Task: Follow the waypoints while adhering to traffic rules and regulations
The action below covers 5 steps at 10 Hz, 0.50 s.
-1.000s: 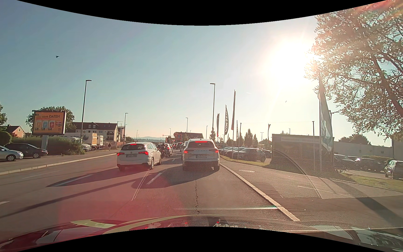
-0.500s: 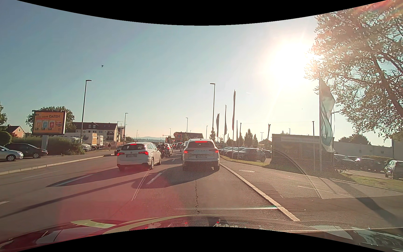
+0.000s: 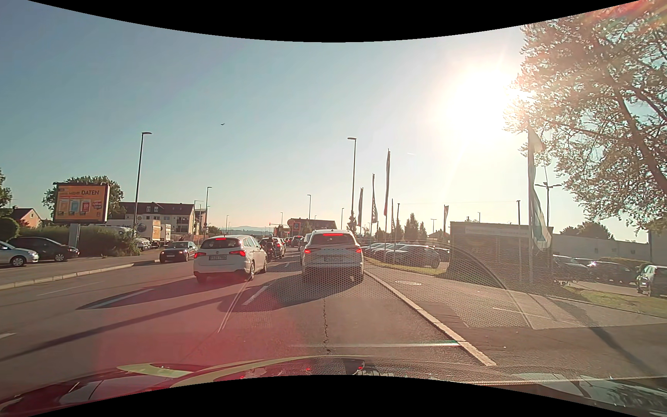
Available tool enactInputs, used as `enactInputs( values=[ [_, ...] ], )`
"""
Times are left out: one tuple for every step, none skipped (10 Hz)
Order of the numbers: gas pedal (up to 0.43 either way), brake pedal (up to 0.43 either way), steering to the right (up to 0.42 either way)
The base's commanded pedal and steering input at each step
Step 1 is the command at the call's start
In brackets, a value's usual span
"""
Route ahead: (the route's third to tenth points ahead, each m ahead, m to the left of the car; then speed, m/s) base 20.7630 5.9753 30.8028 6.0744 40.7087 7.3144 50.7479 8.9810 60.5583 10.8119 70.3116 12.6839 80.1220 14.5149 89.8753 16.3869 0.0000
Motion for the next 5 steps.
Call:
enactInputs(
  values=[
    [0.000, 0.250, -0.015],
    [0.000, 0.250, -0.015],
    [0.000, 0.250, -0.015],
    [0.000, 0.250, -0.015],
    [0.000, 0.256, -0.015]
  ],
)
